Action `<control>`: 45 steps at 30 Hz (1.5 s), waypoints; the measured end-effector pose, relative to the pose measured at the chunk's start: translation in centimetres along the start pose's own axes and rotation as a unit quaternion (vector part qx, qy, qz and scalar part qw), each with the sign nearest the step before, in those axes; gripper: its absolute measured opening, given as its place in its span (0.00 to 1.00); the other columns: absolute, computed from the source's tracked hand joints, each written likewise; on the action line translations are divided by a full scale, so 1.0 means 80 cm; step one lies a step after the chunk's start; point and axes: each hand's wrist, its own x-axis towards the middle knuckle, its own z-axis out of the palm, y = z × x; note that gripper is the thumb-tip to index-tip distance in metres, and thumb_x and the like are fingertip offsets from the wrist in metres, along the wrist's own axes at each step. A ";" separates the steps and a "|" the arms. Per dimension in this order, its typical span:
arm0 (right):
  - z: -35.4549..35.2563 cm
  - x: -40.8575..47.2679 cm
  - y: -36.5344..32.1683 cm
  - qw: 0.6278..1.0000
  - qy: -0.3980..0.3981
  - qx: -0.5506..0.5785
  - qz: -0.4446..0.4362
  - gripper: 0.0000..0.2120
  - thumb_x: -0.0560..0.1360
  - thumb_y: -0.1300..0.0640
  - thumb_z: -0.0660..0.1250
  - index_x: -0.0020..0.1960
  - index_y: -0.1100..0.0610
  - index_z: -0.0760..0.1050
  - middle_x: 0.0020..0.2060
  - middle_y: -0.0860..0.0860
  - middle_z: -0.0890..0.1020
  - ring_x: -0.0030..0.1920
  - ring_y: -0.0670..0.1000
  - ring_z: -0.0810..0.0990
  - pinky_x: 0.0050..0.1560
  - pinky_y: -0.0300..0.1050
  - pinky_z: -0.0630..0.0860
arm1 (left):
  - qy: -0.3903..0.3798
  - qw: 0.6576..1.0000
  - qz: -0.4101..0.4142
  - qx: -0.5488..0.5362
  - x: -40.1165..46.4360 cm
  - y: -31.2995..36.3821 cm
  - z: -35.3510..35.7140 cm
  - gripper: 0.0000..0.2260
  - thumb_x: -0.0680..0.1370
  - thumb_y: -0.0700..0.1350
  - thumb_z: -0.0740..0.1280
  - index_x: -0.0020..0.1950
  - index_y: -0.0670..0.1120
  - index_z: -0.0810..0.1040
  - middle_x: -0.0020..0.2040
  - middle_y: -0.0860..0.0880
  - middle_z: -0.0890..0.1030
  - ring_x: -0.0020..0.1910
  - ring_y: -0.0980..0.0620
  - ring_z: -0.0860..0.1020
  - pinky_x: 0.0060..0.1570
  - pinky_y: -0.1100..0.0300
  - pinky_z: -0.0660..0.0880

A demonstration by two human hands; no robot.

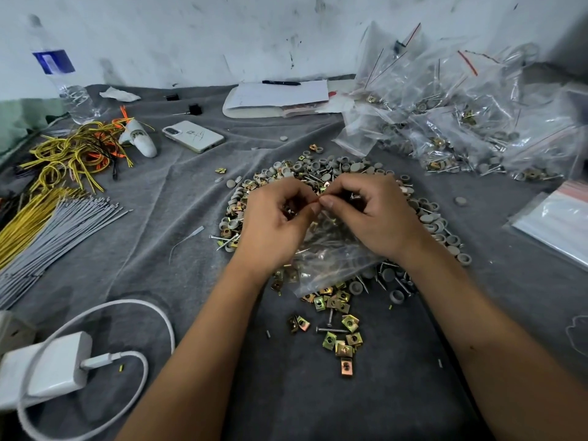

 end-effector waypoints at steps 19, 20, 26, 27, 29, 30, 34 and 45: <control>-0.005 0.000 0.013 0.993 0.098 0.018 0.062 0.03 0.80 0.57 0.70 0.49 0.56 0.81 0.41 0.43 0.82 0.43 0.42 0.80 0.42 0.42 0.78 | 0.037 0.994 -0.084 -0.053 0.002 -0.009 -0.006 0.05 0.80 0.43 0.74 0.44 0.45 0.84 0.36 0.43 0.83 0.35 0.39 0.80 0.34 0.47 0.76; -0.005 -0.001 0.012 0.993 0.096 0.022 0.065 0.03 0.80 0.57 0.70 0.49 0.55 0.81 0.41 0.43 0.82 0.42 0.41 0.80 0.42 0.42 0.78 | 0.036 0.995 -0.075 -0.046 0.001 -0.009 -0.005 0.05 0.80 0.42 0.74 0.44 0.45 0.84 0.36 0.44 0.83 0.36 0.40 0.80 0.35 0.46 0.77; -0.007 -0.001 0.011 0.987 0.114 0.067 0.097 0.04 0.81 0.59 0.69 0.48 0.53 0.80 0.40 0.47 0.82 0.39 0.49 0.82 0.38 0.46 0.80 | 0.056 0.990 -0.109 -0.072 0.002 -0.008 -0.004 0.05 0.79 0.47 0.75 0.44 0.48 0.85 0.37 0.48 0.85 0.37 0.41 0.83 0.36 0.45 0.80; -0.009 -0.001 0.012 0.985 0.123 0.071 0.102 0.05 0.81 0.59 0.68 0.47 0.54 0.79 0.39 0.47 0.81 0.39 0.49 0.81 0.38 0.46 0.79 | 0.060 0.989 -0.116 -0.076 0.002 -0.009 -0.004 0.05 0.79 0.47 0.75 0.44 0.49 0.85 0.37 0.48 0.86 0.36 0.41 0.83 0.35 0.45 0.79; -0.010 0.000 0.014 0.982 0.132 0.077 0.109 0.05 0.81 0.60 0.68 0.47 0.56 0.80 0.37 0.49 0.81 0.38 0.49 0.79 0.39 0.48 0.77 | 0.066 0.987 -0.123 -0.076 0.002 -0.011 -0.005 0.06 0.79 0.47 0.75 0.42 0.50 0.84 0.36 0.48 0.85 0.35 0.41 0.83 0.32 0.46 0.78; -0.009 0.000 0.014 0.982 0.132 0.081 0.113 0.05 0.81 0.60 0.68 0.47 0.57 0.80 0.37 0.52 0.81 0.38 0.52 0.79 0.39 0.49 0.77 | 0.068 0.987 -0.125 -0.077 0.002 -0.013 -0.006 0.06 0.78 0.46 0.76 0.41 0.50 0.84 0.35 0.49 0.85 0.33 0.42 0.82 0.32 0.48 0.77; -0.008 0.000 0.013 0.981 0.126 0.091 0.114 0.05 0.81 0.61 0.68 0.47 0.59 0.80 0.38 0.56 0.82 0.40 0.58 0.80 0.39 0.51 0.77 | 0.077 0.980 -0.133 -0.124 0.004 -0.021 -0.007 0.06 0.77 0.43 0.76 0.40 0.46 0.85 0.34 0.49 0.84 0.33 0.48 0.79 0.32 0.51 0.76; -0.009 0.000 0.020 0.965 0.152 0.147 0.153 0.06 0.82 0.60 0.68 0.45 0.56 0.79 0.32 0.45 0.76 0.34 0.45 0.73 0.36 0.39 0.70 | 0.127 0.958 -0.159 -0.204 0.006 -0.029 -0.006 0.07 0.75 0.49 0.78 0.39 0.48 0.87 0.38 0.42 0.86 0.37 0.44 0.84 0.42 0.42 0.83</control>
